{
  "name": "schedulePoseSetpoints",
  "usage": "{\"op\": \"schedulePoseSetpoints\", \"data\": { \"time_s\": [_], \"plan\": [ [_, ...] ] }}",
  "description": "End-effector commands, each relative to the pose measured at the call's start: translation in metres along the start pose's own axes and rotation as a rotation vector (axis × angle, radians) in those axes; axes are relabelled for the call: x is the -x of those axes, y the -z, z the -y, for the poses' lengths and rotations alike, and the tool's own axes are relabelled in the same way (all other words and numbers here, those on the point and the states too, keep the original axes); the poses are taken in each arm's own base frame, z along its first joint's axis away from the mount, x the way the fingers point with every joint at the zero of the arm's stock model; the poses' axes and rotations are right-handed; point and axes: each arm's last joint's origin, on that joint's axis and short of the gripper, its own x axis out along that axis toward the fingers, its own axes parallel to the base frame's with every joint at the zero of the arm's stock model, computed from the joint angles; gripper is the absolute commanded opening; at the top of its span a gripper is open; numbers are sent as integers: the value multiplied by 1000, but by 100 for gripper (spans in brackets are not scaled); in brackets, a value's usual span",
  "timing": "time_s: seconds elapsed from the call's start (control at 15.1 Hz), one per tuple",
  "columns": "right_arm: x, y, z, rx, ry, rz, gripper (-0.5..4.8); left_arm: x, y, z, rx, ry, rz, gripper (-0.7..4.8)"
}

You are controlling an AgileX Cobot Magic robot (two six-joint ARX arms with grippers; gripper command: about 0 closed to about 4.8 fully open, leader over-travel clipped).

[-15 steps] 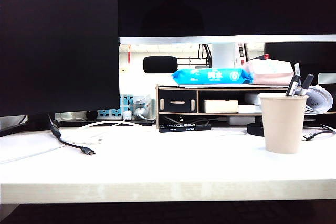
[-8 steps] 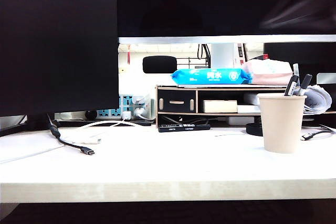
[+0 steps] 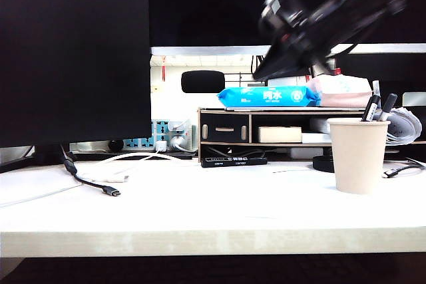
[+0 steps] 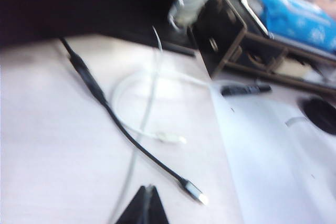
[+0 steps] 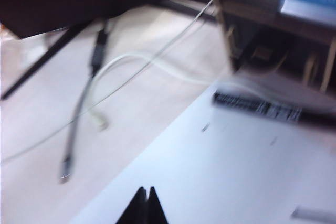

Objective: Pick up the marker and insert it into the paper cup.

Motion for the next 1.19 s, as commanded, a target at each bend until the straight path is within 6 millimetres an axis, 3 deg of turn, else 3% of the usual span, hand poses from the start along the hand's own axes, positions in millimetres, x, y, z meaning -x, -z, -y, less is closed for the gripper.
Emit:
{"op": "schedulePoseSetpoints", "data": {
  "time_s": [0.07, 0.4, 0.66, 0.99, 1.19],
  "plan": [
    [-27, -12, 13, 78, 6, -68, -6, -7, 1, -1, 6, 18, -46, -5],
    [-83, -22, 33, 177, 51, -174, -6, -27, -18, 5, -11, 73, -62, -5],
    [-118, -17, 34, 289, 68, -168, -6, -48, -28, 6, -61, 119, -101, -5],
    [-148, -14, 49, 369, 89, -180, -5, -52, -28, 8, -71, 197, -107, -5],
    [-149, -20, 49, 441, 92, -213, 92, -52, -28, 8, -108, 200, -98, -5]
  ]
}}
